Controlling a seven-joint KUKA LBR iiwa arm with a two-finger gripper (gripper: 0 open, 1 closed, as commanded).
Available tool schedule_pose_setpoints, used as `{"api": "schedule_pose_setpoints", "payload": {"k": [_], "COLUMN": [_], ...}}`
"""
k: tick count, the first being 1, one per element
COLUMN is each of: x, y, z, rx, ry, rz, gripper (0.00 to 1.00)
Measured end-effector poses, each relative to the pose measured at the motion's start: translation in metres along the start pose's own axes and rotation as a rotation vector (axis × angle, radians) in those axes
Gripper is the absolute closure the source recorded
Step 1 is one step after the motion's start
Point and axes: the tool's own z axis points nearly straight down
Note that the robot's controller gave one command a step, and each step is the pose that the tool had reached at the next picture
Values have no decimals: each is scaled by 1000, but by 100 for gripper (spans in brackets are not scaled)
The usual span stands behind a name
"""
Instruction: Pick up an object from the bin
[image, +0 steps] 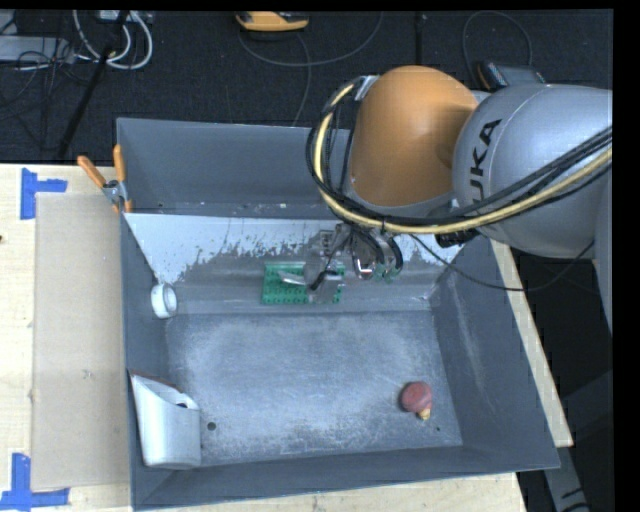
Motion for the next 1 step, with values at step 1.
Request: {"api": "schedule_pose_setpoints", "payload": {"k": [1], "x": [33], "y": [44], "z": [3], "rx": [1], "ry": [11], "rz": [66], "gripper": [100]}}
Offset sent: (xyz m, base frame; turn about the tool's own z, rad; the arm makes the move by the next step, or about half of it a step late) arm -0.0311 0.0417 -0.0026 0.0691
